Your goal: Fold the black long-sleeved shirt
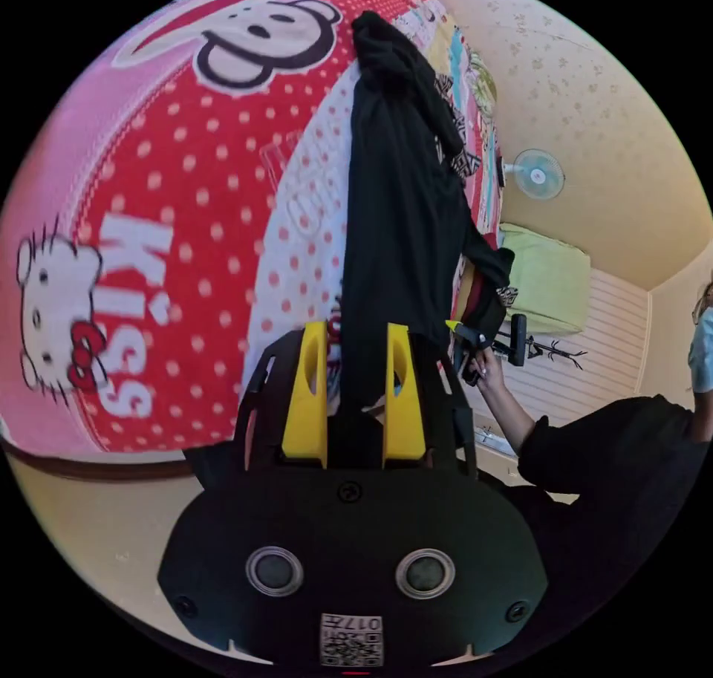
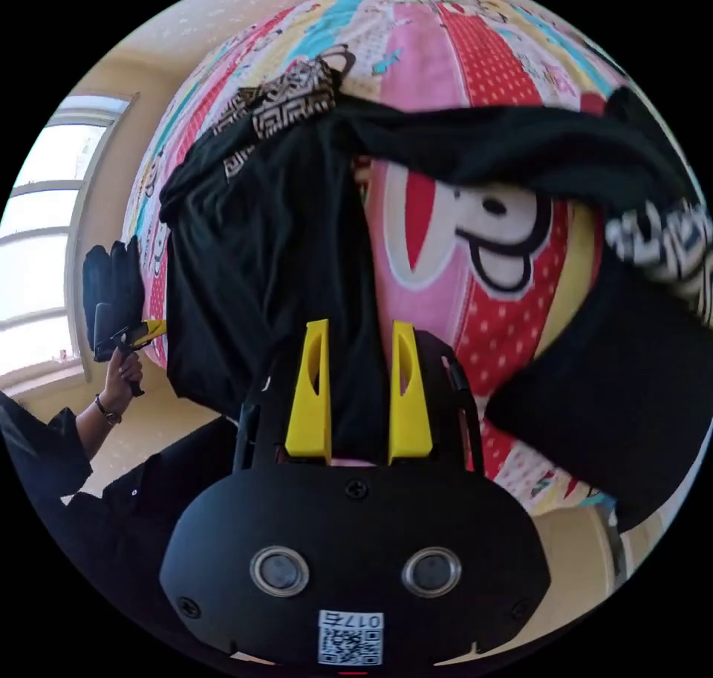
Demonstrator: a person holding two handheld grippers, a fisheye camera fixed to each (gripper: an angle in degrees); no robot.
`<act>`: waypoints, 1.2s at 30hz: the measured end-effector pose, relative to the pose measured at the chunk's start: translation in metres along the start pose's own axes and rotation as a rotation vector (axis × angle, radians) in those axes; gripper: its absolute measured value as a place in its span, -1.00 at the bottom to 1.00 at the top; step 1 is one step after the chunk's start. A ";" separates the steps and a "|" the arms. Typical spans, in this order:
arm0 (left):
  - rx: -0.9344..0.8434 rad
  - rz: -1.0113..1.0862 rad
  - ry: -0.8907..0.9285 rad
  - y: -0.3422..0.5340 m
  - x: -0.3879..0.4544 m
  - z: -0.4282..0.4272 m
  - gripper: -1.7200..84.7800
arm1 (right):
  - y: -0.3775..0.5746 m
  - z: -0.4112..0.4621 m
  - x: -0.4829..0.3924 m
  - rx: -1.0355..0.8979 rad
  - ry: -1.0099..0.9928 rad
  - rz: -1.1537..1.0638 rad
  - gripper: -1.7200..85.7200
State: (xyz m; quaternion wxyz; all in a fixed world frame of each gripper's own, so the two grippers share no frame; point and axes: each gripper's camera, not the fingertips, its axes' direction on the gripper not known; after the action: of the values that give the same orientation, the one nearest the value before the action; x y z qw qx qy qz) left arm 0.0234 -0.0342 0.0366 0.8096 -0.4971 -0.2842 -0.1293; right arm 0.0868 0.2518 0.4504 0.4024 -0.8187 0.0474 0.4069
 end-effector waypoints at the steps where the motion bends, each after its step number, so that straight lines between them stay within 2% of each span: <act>1: -0.052 -0.019 -0.013 0.010 0.003 0.015 -0.73 | 0.025 0.003 0.008 0.033 -0.038 0.040 -0.74; 3: -0.155 -0.057 -0.071 0.015 0.005 0.036 -0.80 | 0.046 0.005 0.018 0.013 -0.130 0.113 -0.80; 5: -0.154 -0.056 -0.038 0.016 0.009 0.035 -0.90 | 0.059 0.004 0.019 -0.006 -0.198 0.118 -0.84; 6: -0.144 -0.063 -0.035 0.018 0.009 0.030 -0.91 | 0.068 -0.002 0.014 0.011 -0.180 0.104 -0.85; 8: -0.123 -0.122 -0.147 0.030 0.006 0.009 -0.94 | 0.079 -0.008 0.007 -0.010 -0.066 0.081 -0.86; 10: -0.121 -0.153 -0.214 0.043 -0.003 0.001 -0.94 | 0.087 0.001 0.006 -0.131 0.073 0.068 -0.86; 12: -0.125 -0.208 -0.193 0.051 -0.014 -0.002 -0.92 | 0.092 0.002 0.008 -0.148 0.031 0.060 -0.86; 14: -0.060 -0.245 -0.140 0.054 -0.022 -0.011 -0.88 | 0.094 -0.018 0.010 -0.057 0.027 0.066 -0.84; 16: -0.019 -0.245 -0.139 0.052 -0.023 -0.015 -0.85 | 0.090 -0.067 0.017 0.167 0.086 0.148 -0.79; 19: -0.010 -0.237 -0.157 0.047 -0.020 -0.008 -0.84 | 0.080 -0.116 0.034 0.441 0.070 0.292 -0.68; 23: -0.016 -0.200 -0.160 0.037 -0.009 0.008 -0.84 | 0.065 -0.124 0.056 0.583 -0.085 0.466 -0.64; 27: 0.014 -0.196 -0.107 0.029 -0.007 0.012 -0.84 | 0.060 -0.101 0.078 0.533 -0.061 0.661 -0.66; 29: 0.016 -0.210 -0.071 0.025 -0.012 0.011 -0.84 | 0.073 -0.102 0.084 0.573 -0.066 0.647 -0.75; 30: 0.021 -0.207 -0.062 0.024 -0.013 0.010 -0.84 | 0.087 -0.110 0.087 0.630 -0.079 0.618 -0.87; 34: 0.035 -0.204 -0.062 0.027 -0.022 0.000 -0.84 | 0.144 -0.148 0.098 0.876 -0.160 0.434 -0.90; 36: 0.038 -0.214 -0.037 0.029 -0.029 -0.002 -0.84 | 0.167 -0.154 0.106 0.942 -0.138 0.394 -0.91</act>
State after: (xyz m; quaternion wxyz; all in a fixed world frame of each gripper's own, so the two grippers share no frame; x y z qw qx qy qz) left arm 0.0150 -0.0243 -0.0022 0.7951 -0.4508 -0.3528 -0.2004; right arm 0.1862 0.0587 0.3252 0.6455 -0.4952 0.3523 0.4626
